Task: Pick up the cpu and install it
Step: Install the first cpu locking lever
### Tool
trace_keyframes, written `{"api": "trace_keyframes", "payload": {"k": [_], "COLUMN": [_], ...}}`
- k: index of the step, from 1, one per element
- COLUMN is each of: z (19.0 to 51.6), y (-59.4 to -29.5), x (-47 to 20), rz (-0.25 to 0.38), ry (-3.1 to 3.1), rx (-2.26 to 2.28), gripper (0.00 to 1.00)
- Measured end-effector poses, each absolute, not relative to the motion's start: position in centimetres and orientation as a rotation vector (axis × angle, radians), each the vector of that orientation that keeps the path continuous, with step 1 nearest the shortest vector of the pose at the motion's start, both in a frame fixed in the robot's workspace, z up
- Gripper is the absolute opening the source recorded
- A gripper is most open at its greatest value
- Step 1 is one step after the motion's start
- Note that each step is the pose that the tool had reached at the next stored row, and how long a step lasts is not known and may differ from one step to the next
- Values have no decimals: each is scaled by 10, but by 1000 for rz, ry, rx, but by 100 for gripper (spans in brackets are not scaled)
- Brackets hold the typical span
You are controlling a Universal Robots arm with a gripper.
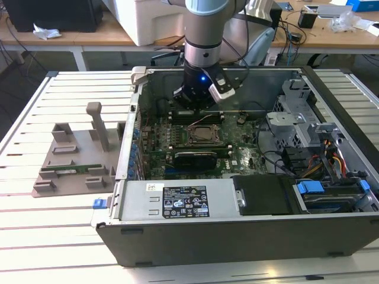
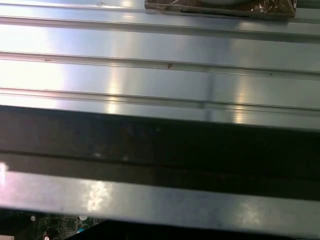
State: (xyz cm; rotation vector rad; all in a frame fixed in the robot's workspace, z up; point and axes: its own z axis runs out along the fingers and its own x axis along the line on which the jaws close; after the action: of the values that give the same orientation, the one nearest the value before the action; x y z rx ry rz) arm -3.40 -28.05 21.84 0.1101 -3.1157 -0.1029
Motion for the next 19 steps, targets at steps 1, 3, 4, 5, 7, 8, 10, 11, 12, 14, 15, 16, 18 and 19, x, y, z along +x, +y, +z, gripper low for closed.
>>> {"api": "trace_keyframes", "payload": {"k": [1, 3, 4, 5, 7, 8, 10, 11, 12, 14, 15, 16, 18, 19], "z": [218, 217, 217, 216, 215, 215, 213, 213, 212, 211, 210, 210, 209, 208], "y": [-281, -281, -281, -281, -281, -281, -281, -281, -281, -282, -282, -282, -283, -283], "x": [-33, -31, -29, -28, -26, -24, -21, -19, -16, -12, -11, -10, -8, -7], "rz": [-103, -103, -103, -103, -103, -103, -103, -103, -103, -103, -103, -103, -103, -103], "ry": [-3116, -3115, -3115, -3115, -3114, -3113, -3113, -3112, -3111, -3110, -3110, -3109, -3109, -3108], "rx": [110, 110, 110, 110, 110, 110, 110, 110, 110, 110, 109, 109, 110, 110], "gripper": [11, 11, 11, 11, 11, 11, 11, 11, 11, 11, 11, 11, 11, 11]}}
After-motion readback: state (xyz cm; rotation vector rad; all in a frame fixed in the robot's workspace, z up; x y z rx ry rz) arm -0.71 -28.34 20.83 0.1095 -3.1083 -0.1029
